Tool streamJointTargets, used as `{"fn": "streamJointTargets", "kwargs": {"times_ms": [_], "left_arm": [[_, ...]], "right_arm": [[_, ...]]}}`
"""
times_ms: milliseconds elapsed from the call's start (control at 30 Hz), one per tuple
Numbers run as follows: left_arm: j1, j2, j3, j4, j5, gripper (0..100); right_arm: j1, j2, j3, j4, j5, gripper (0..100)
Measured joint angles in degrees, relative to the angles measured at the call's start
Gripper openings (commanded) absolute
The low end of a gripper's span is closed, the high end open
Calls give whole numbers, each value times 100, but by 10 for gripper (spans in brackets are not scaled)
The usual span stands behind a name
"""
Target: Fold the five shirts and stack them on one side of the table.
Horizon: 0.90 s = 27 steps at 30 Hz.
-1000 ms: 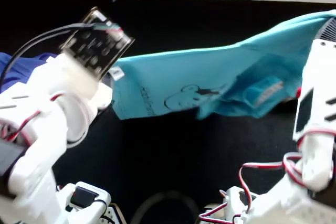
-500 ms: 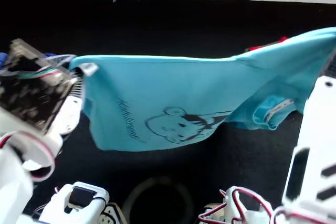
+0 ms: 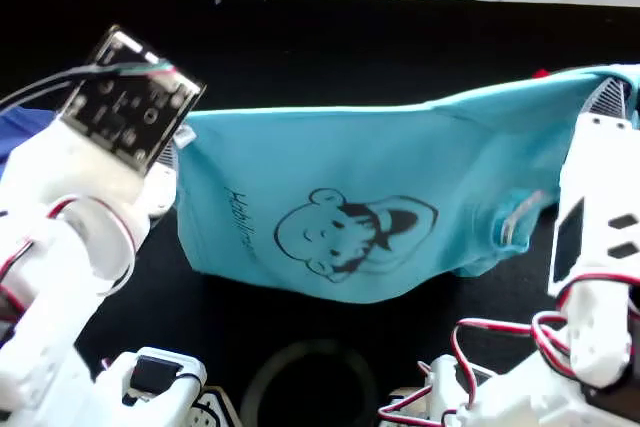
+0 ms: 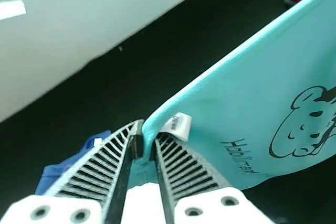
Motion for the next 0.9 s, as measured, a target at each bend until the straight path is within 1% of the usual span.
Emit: {"fn": "streamJointTargets", "kwargs": {"times_ms": [167, 500, 567, 733, 900], "left_arm": [[0, -18, -378, 0, 0, 8], [-53, -941, -519, 0, 0, 8], [-53, -1090, -527, 0, 0, 8], [-53, -1248, -501, 0, 0, 8], [-53, -1275, 62, 0, 0, 8]], "right_arm": [[0, -571, -220, 0, 0, 6], [0, -1916, -422, -114, 0, 6], [0, -2119, -422, -281, 18, 6], [0, -2268, -466, -941, 448, 6], [0, -2207, -457, -1327, 703, 6]]}}
